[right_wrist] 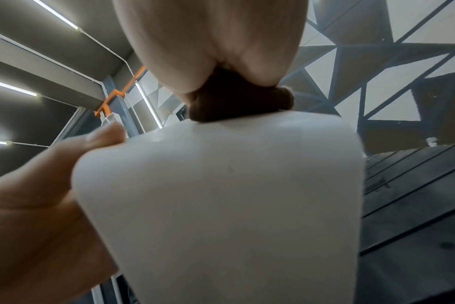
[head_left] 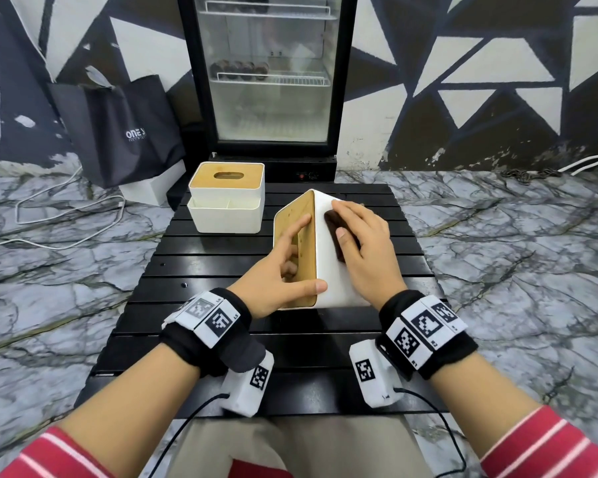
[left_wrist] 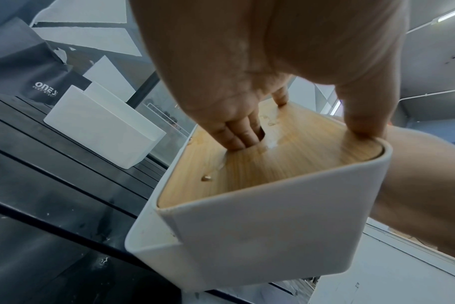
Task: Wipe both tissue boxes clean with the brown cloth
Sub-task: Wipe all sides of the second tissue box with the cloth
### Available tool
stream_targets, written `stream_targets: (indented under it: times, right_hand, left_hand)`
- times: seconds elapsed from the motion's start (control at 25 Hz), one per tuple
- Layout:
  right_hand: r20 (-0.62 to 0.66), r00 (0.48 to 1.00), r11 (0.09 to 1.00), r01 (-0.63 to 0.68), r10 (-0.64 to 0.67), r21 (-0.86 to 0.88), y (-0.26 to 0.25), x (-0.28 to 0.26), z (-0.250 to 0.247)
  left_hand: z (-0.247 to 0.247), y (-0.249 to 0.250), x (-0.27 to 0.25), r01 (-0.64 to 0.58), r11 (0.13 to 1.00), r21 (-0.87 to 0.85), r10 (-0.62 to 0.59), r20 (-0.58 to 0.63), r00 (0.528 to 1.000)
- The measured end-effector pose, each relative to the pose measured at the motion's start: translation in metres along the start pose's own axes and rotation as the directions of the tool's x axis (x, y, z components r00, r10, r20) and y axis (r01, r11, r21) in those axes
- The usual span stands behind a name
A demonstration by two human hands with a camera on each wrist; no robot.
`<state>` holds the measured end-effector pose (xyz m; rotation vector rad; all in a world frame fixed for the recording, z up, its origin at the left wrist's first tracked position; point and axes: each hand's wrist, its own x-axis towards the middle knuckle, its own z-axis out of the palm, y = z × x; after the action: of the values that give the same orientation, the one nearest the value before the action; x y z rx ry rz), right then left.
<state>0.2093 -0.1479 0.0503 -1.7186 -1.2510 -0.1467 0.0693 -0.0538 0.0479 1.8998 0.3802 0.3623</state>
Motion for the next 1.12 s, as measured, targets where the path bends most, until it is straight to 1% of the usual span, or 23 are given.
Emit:
stream_targets:
  times: [0.08, 0.2, 0.28, 0.44, 0.56, 0.72, 0.84, 0.88, 0.92, 1.04, 1.12]
  right_hand:
    - [0.015, 0.999, 0.999, -0.034, 0.034, -0.003, -0.005, 0.006, 0.002]
    - [0.04, 0.999, 1.0, 0.009, -0.009, -0.001, -0.013, 0.015, 0.002]
    - [0.049, 0.999, 1.0, 0.015, -0.015, -0.002, -0.015, 0.022, -0.003]
    - [0.109, 0.994, 1.0, -0.013, 0.015, -0.014, -0.015, 0.031, -0.013]
    - [0.178, 0.982, 0.997, -0.057, 0.066, -0.055, -0.011, 0.035, -0.023]
    - [0.252, 0.96, 0.989, -0.098, 0.123, -0.107, -0.006, 0.032, -0.038]
    - [0.281, 0.955, 0.991, -0.07, 0.099, -0.11, -0.008, 0.022, -0.047]
    - [0.288, 0.954, 0.993, -0.056, 0.085, -0.108, -0.009, 0.018, -0.05]
    - [0.293, 0.953, 0.994, -0.045, 0.074, -0.104, -0.01, 0.015, -0.053]
    - [0.284, 0.957, 0.996, -0.04, 0.059, -0.074, -0.011, 0.004, -0.056]
    - [0.24, 0.967, 0.996, -0.085, 0.088, -0.022, -0.012, -0.002, -0.055]
  left_hand:
    - [0.0, 0.001, 0.001, 0.006, 1.0, 0.004, -0.006, 0.003, 1.0]
    - [0.001, 0.002, 0.001, -0.009, 1.0, -0.002, 0.009, 0.029, 1.0]
    - [0.0, 0.003, 0.001, -0.019, 1.0, 0.008, 0.019, 0.044, 0.999]
    - [-0.003, 0.005, -0.002, -0.018, 1.0, 0.01, 0.018, 0.055, 0.998]
    - [-0.004, 0.005, -0.005, -0.002, 1.0, -0.007, 0.003, 0.068, 0.998]
    - [-0.008, 0.005, -0.012, 0.028, 0.998, -0.05, -0.025, 0.059, 0.998]
    - [-0.008, 0.006, -0.019, 0.058, 0.998, 0.001, -0.058, 0.11, 0.992]
    - [-0.007, 0.007, -0.02, 0.062, 0.998, 0.023, -0.064, 0.109, 0.992]
    - [-0.006, 0.01, -0.019, 0.062, 0.998, 0.027, -0.064, 0.081, 0.995]
    - [-0.004, 0.018, -0.014, 0.029, 0.999, -0.029, -0.032, -0.084, 0.996]
    - [-0.003, 0.019, -0.015, 0.025, 1.0, -0.019, -0.027, -0.132, 0.991]
